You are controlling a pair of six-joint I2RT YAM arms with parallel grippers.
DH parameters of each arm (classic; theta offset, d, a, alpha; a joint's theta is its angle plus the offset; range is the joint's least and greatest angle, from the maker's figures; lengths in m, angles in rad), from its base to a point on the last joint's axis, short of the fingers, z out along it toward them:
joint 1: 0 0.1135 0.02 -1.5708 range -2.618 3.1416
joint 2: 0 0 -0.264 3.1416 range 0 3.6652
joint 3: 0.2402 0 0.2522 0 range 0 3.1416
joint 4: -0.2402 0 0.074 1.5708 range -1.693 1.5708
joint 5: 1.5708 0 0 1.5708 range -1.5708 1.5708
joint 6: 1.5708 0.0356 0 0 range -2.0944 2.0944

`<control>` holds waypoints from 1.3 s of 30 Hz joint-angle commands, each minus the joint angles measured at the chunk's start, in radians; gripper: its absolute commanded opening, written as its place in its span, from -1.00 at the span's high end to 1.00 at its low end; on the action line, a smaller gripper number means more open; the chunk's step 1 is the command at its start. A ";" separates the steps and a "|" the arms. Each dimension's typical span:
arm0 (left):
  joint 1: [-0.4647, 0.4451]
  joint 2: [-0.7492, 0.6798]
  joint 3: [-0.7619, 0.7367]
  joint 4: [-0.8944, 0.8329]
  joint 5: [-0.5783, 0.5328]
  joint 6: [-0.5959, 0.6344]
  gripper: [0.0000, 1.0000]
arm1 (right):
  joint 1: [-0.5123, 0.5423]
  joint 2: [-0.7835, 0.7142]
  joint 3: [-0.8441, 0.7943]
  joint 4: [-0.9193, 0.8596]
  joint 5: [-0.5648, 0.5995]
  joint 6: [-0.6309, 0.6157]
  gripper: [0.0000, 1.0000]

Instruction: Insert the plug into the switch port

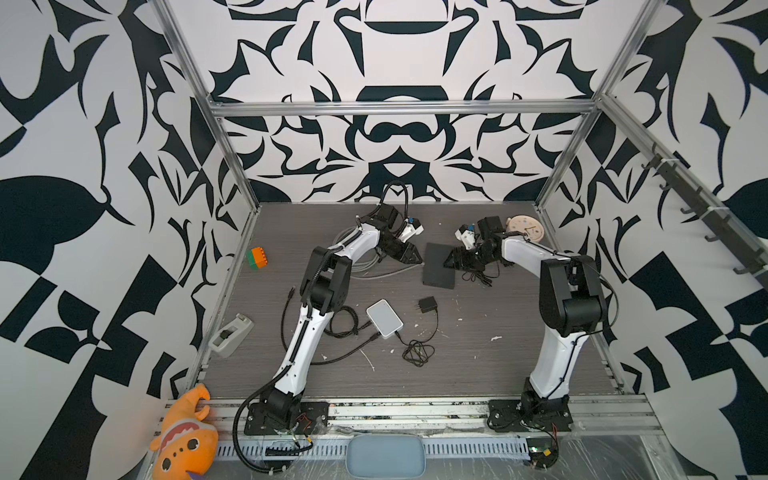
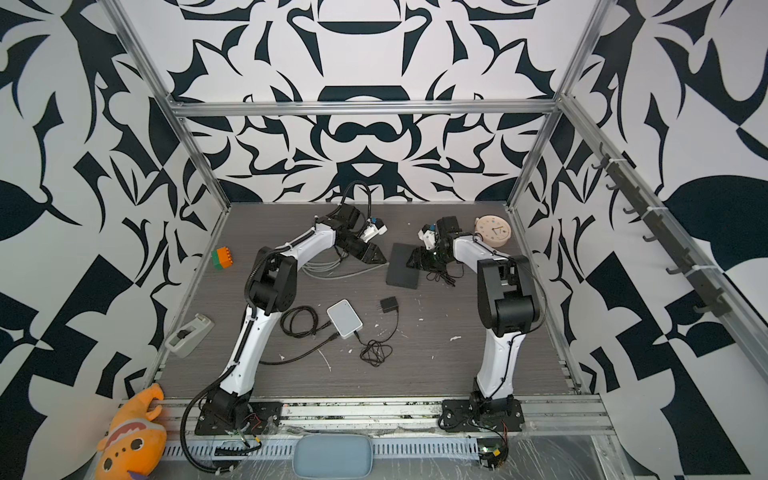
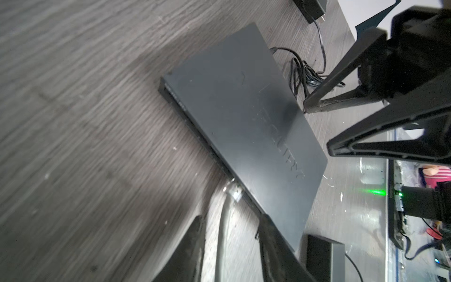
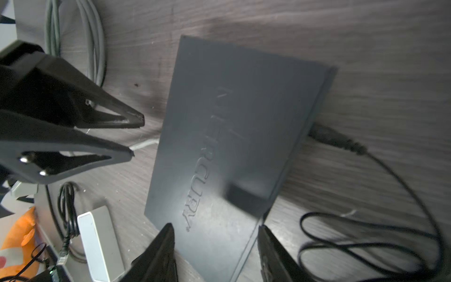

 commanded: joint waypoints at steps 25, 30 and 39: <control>-0.036 0.071 -0.046 0.020 0.096 -0.242 0.73 | -0.031 0.145 0.093 -0.040 -0.118 -0.190 -0.14; -0.032 0.081 -0.077 0.071 0.145 -0.310 0.88 | -0.029 0.157 0.108 -0.065 -0.170 -0.221 -0.08; -0.034 0.126 -0.051 0.134 0.206 -0.360 0.97 | 0.013 0.195 0.155 -0.158 -0.251 -0.299 -0.07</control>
